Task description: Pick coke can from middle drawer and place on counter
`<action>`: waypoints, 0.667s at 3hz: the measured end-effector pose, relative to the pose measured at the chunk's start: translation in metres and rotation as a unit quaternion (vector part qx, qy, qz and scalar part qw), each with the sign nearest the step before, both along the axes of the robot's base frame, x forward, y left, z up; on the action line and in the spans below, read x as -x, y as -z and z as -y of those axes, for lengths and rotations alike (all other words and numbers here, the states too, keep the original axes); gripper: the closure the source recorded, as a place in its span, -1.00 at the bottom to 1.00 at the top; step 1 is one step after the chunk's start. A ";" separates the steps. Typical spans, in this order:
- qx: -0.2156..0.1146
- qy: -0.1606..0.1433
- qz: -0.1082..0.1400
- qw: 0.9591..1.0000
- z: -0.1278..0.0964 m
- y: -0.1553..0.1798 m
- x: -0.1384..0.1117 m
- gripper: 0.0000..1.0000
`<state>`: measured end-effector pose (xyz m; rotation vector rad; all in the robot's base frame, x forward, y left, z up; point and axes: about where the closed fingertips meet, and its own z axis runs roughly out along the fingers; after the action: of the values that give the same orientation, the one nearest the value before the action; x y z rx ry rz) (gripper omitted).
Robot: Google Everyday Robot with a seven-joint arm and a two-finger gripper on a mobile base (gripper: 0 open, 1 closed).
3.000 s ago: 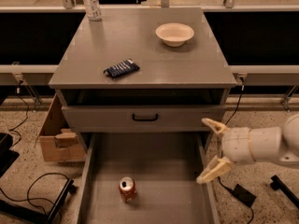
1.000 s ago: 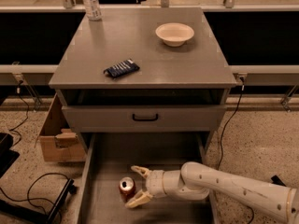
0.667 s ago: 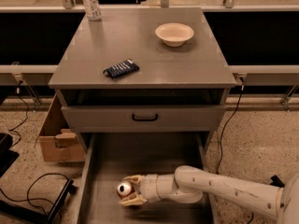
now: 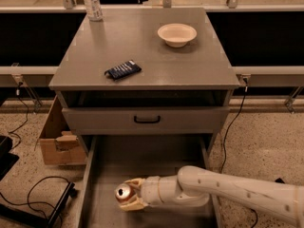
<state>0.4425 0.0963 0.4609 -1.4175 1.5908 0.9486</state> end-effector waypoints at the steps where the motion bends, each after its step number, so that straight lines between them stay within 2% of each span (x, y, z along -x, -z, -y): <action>1: -0.001 0.016 -0.025 1.000 0.045 -0.067 0.049 1.00; 2: -0.008 0.045 -0.007 0.999 0.104 -0.155 0.054 1.00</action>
Offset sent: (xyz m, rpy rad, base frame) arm -0.0302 -0.2047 0.3731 0.0393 -0.1810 -0.0630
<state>0.3886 -0.0073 0.6159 -1.3185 1.6404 0.9188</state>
